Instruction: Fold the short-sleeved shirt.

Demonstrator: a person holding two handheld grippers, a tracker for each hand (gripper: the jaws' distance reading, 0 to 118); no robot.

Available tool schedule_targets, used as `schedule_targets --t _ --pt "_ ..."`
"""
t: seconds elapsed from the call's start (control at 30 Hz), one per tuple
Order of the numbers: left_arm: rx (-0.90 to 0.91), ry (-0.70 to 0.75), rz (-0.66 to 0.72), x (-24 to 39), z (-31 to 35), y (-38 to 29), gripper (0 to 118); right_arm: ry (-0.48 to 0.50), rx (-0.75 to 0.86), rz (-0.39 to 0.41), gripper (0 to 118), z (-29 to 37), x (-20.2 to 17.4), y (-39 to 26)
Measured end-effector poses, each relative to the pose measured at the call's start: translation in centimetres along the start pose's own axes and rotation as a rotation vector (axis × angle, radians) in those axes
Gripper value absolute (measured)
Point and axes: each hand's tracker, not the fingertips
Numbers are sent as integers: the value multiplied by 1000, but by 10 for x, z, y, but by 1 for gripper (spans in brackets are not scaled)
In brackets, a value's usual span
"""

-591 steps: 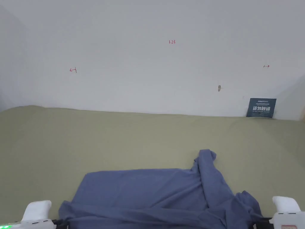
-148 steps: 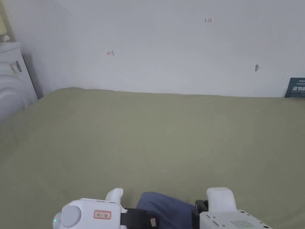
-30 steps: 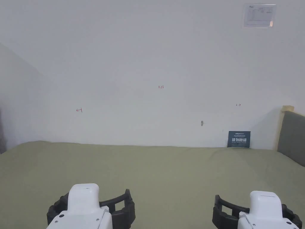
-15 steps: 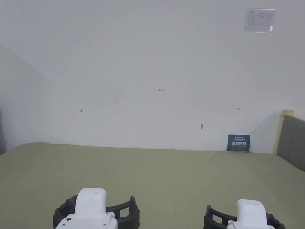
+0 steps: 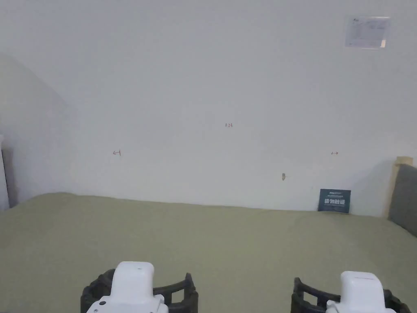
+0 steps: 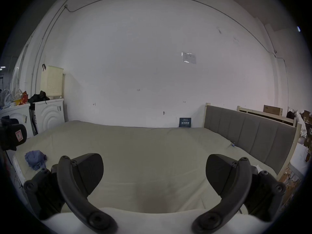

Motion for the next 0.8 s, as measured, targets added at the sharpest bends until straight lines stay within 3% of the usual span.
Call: schedule_targets --t 0.3,0.43,0.8 --pt "1 -1 -12 1 2 0 118 -13 3 11 118 1 -4 3" --pt "-4 -9 0 0 3 1 118 4 15 -35 118 2 -2 5" --pt "-17 -12 -2 3 1 2 118 48 14 -68 118 5 1 18"
